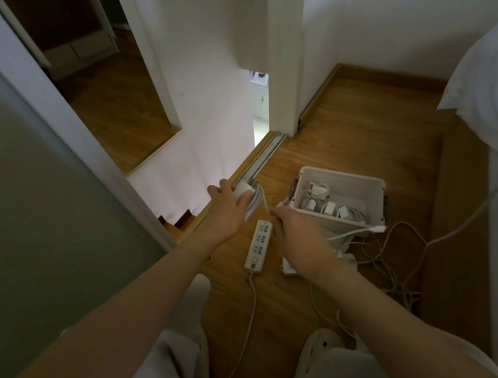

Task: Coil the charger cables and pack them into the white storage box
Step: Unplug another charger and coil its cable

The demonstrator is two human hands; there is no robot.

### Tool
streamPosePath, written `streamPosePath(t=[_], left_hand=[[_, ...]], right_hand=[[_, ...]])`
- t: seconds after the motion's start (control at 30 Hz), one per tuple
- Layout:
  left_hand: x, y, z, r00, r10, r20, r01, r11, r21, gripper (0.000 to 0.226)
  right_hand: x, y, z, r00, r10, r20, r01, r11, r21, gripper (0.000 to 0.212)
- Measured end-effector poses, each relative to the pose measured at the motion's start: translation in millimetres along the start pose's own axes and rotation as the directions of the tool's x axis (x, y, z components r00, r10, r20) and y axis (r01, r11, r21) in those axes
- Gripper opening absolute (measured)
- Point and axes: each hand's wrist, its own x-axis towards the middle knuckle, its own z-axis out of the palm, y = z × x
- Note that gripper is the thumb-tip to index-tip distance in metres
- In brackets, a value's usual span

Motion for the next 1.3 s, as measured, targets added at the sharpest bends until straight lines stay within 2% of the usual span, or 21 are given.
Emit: streamPosePath(t=[0.07,0.13,0.27,0.37,0.4,0.5,0.57,0.63,0.67,0.7,0.77,0.8,0.83,0.9,0.97,1.03,1.07,1.13,1.2,1.27,1.3], left_hand=[[4.6,6.3,-2.6,0.986,-0.169,-0.012,0.161,0.957,-0.242,0.037],[7.1,11.2,-3.2,0.968,-0.25,0.017,0.236,0.883,-0.407,0.046],[7.5,14.3,-2.5,0.962,-0.261,0.075,0.242,0.696,-0.676,0.054],[5.3,12.5,-8.0,0.98,-0.168,0.105,0.184,0.577,-0.796,0.046],[4.7,11.8,-10.3,0.984,-0.126,0.123,0.169,0.497,-0.851,0.04],[4.7,10.1,-19.3,0.975,-0.006,0.221,0.22,0.121,-0.968,0.037],[7.0,8.9,-23.0,0.959,0.031,0.283,0.283,0.009,-0.959,0.041],[7.1,9.0,-24.1,0.939,0.067,0.337,0.337,0.011,-0.941,0.046],[5.6,10.1,-24.0,0.926,0.088,0.367,0.368,0.009,-0.93,0.048],[3.3,11.4,-23.2,0.911,0.107,0.397,0.399,0.005,-0.917,0.05],[0.0,12.2,-21.0,0.884,0.13,0.449,0.449,0.034,-0.893,0.053],[-0.1,11.9,-19.5,0.874,0.135,0.467,0.462,0.063,-0.884,0.054],[0.0,11.7,-18.6,0.866,0.146,0.478,0.47,0.092,-0.878,0.055],[2.0,9.5,-17.7,0.857,0.16,0.489,0.476,0.115,-0.872,0.055],[2.8,7.2,-17.1,0.853,0.165,0.495,0.478,0.137,-0.868,0.055],[1.7,5.3,-14.1,0.847,0.168,0.505,0.478,0.177,-0.861,0.054],[2.2,3.2,-11.8,0.846,0.166,0.507,0.476,0.196,-0.857,0.054],[2.1,1.9,-9.1,0.837,0.165,0.522,0.475,0.255,-0.842,0.056],[0.2,3.1,-8.7,0.823,0.166,0.543,0.492,0.271,-0.827,0.055],[-3.2,7.1,-9.5,0.808,0.189,0.558,0.527,0.192,-0.828,0.051],[-4.4,9.4,-10.3,0.804,0.203,0.559,0.534,0.167,-0.828,0.05]], right_hand=[[-2.7,-7.3,3.4,0.999,-0.049,0.016,0.048,0.998,0.028,0.029],[-3.9,-13.4,6.6,0.996,-0.087,0.037,0.086,0.996,0.023,0.033],[-4.2,-21.2,11.2,0.986,-0.136,0.1,0.134,0.991,0.027,0.042],[-2.9,-18.3,11.6,0.987,-0.139,0.081,0.135,0.989,0.053,0.041],[-2.2,-16.1,11.0,0.991,-0.109,0.078,0.102,0.991,0.084,0.038],[2.0,-9.3,8.8,0.994,0.044,0.098,-0.069,0.962,0.263,0.025],[3.9,-3.9,6.3,0.985,0.123,0.12,-0.159,0.92,0.359,0.026],[4.6,0.4,2.1,0.981,0.147,0.126,-0.184,0.907,0.379,0.024],[4.9,3.1,0.0,0.985,0.139,0.097,-0.163,0.94,0.299,0.02],[5.4,6.5,-2.2,0.994,0.104,0.036,-0.107,0.988,0.114,0.02],[6.6,8.0,-6.7,0.999,-0.026,-0.038,0.015,0.96,-0.28,0.027],[7.7,7.7,-7.4,0.998,-0.05,-0.038,0.034,0.939,-0.342,0.027],[8.4,5.9,-7.4,0.999,-0.02,-0.028,0.01,0.951,-0.309,0.027],[8.7,3.0,-6.1,0.997,0.077,-0.007,-0.077,0.995,-0.07,0.026],[10.9,2.5,-5.6,0.988,0.155,0.015,-0.156,0.979,0.134,0.026],[12.3,2.0,-8.7,0.968,0.233,0.09,-0.25,0.903,0.349,0.029],[13.1,0.8,-10.8,0.951,0.271,0.147,-0.308,0.82,0.483,0.031],[13.7,-3.5,-13.7,0.893,0.35,0.284,-0.435,0.502,0.748,0.032],[14.5,-7.3,-17.3,0.848,0.393,0.355,-0.442,0.156,0.883,0.027],[15.7,-6.7,-19.5,0.829,0.441,0.345,-0.389,0.01,0.921,0.025],[16.2,-6.4,-19.9,0.823,0.467,0.325,-0.373,0.012,0.928,0.024]])
